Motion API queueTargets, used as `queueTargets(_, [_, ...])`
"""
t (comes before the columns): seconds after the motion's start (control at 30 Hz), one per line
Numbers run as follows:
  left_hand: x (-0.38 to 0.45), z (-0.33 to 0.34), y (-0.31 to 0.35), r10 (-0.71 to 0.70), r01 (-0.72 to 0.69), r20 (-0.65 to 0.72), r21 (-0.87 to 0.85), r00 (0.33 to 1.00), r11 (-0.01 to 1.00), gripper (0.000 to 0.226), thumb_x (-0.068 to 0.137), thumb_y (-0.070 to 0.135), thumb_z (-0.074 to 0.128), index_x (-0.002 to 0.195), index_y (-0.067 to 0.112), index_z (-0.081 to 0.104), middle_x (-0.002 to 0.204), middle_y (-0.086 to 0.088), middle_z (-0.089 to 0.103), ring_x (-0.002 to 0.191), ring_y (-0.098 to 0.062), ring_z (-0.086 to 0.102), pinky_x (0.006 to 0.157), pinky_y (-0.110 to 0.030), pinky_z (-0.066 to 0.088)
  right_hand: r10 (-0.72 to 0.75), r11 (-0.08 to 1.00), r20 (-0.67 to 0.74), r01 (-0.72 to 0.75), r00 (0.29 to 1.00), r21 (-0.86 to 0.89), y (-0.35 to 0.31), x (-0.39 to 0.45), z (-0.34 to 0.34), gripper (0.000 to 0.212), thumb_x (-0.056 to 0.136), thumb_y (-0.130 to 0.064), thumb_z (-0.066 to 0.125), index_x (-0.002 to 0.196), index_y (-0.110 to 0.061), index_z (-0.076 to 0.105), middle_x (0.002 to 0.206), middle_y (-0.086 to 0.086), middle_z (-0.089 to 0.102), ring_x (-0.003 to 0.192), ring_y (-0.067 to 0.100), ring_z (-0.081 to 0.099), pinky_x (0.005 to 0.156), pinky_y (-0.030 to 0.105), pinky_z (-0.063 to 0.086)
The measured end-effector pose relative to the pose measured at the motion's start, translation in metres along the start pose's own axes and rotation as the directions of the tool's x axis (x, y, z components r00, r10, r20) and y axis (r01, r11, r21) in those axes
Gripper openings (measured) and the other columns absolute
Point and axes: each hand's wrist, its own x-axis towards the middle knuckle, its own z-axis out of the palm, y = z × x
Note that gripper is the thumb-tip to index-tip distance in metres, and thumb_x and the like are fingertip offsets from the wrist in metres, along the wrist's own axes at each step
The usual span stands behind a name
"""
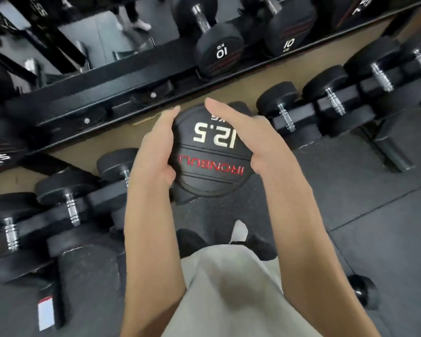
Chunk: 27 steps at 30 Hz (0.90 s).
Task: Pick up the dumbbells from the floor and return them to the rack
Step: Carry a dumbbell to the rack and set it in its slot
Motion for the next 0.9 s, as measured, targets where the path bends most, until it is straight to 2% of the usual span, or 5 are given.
queueTargets(0.1, [0.017,-0.014,0.035,0.017,-0.019,-0.049,-0.050,0.999,0.999,0.043,0.087,0.057,0.064,0.110,0.022,0.076,0.097,-0.003,0.081,0.089,-0.025,0.078,0.078,-0.037,0.060,-0.032,0.998,0.032,0.033,0.999,-0.045,-0.037,0.015,0.031,0.115,0.037,-0.073,0.091,0.133,-0.014,0.066,0.126,0.001,0.073,0.118,0.024,0.067,0.105,0.044,0.053])
queueTargets(0.23, [0.046,-0.038,0.080,0.034,-0.039,-0.066,-0.076,0.997,0.996,0.043,0.084,0.057,0.069,0.105,0.020,0.077,0.093,-0.003,0.081,0.086,-0.024,0.078,0.086,-0.040,0.060,-0.029,0.997,0.082,0.035,0.996,-0.072,-0.075,0.043,0.072,0.059,0.062,-0.051,0.094,0.105,-0.014,0.079,0.094,0.000,0.082,0.089,0.020,0.079,0.084,0.036,0.064])
queueTargets(0.4, [0.080,-0.073,0.129,0.104,-0.104,-0.004,-0.048,0.995,0.993,0.030,0.081,0.041,0.081,0.087,0.012,0.077,0.081,-0.004,0.081,0.070,-0.016,0.078,0.057,-0.025,0.058,0.013,0.999,0.128,-0.007,0.992,-0.045,-0.104,0.079,0.125,0.043,0.072,-0.041,0.091,0.098,-0.009,0.080,0.086,0.007,0.082,0.080,0.025,0.080,0.081,0.042,0.066])
queueTargets(0.57, [0.120,-0.108,0.170,0.128,-0.129,-0.018,-0.008,0.992,0.992,0.042,0.075,0.035,0.088,0.101,0.004,0.077,0.085,-0.007,0.081,0.077,-0.021,0.079,0.063,-0.028,0.059,0.012,1.000,0.151,-0.011,0.988,-0.007,-0.129,0.105,0.175,0.030,0.078,-0.035,0.088,0.088,-0.009,0.079,0.078,0.007,0.081,0.066,0.018,0.078,0.055,0.028,0.063])
queueTargets(0.9, [0.177,-0.129,0.247,0.243,-0.244,0.055,0.018,0.968,0.970,0.021,0.071,0.012,0.087,0.091,0.009,0.079,0.085,-0.008,0.081,0.072,-0.020,0.078,0.057,-0.026,0.059,-0.034,0.995,0.224,0.055,0.974,-0.087,-0.204,0.178,0.233,0.048,0.061,-0.049,0.094,0.094,-0.016,0.084,0.095,0.003,0.082,0.096,0.027,0.078,0.090,0.041,0.061])
